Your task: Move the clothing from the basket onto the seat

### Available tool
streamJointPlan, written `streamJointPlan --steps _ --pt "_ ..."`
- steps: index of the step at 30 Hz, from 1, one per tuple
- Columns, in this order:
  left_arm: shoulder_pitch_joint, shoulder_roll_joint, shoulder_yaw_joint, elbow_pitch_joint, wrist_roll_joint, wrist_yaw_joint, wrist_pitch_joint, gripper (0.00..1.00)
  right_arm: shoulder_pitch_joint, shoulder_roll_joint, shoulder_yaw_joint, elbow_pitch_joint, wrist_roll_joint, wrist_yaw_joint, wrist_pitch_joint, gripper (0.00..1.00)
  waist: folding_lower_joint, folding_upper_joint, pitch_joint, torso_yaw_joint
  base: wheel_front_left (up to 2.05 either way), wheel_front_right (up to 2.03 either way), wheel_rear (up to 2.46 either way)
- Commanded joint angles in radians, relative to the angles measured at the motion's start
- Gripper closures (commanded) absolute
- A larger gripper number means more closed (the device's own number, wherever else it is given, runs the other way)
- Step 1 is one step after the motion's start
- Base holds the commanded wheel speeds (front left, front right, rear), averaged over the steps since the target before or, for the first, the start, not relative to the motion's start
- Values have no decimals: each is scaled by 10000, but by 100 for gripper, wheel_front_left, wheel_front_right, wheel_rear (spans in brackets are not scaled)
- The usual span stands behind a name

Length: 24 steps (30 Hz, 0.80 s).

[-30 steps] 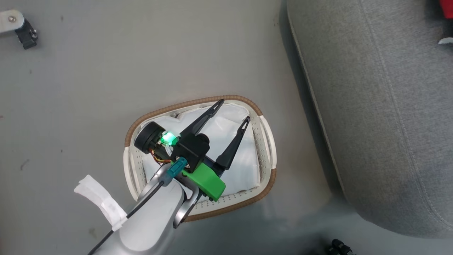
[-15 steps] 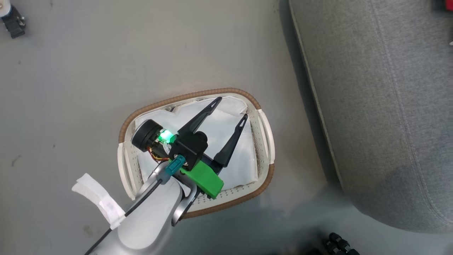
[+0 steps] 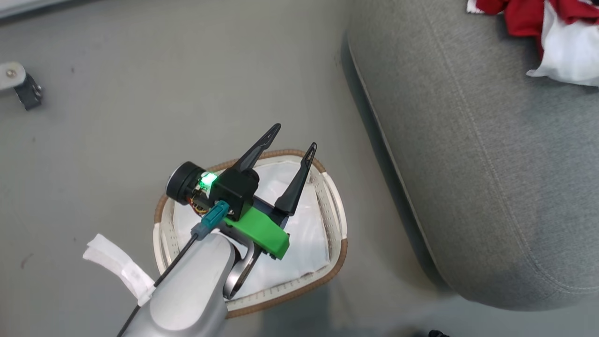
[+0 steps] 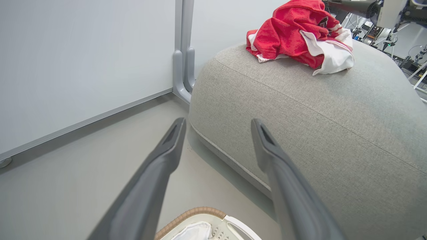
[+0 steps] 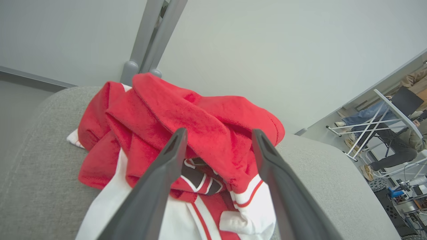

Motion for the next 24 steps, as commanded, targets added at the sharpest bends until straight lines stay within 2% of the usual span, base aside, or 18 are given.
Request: streamJointPlan --steps 1,6,10,15,24 --pt "276 -67 107 -32 -139 -19 -7 0 262 -26 -75 -36 309 -15 -43 0 0 -1 -992 -83 0 0 0" --pt "797 -337 699 -154 -398 -20 -7 0 576 141 67 -110 820 -15 -44 0 0 -1 -1996 193 0 0 0" --pt "1315 -441 1287 -120 -441 27 -7 0 1058 525 8 -407 1053 -15 -44 0 0 -1 -2643 458 0 0 0" --pt "2081 -558 2318 -152 -311 228 -7 0 2135 1312 -147 -1359 1041 -15 -45 0 0 -1 -3294 806 0 0 0" --pt "3265 -678 3971 -490 -125 312 -7 0 4735 3133 -789 -3582 884 -15 -45 0 0 -1 -3976 1497 0 0 0"
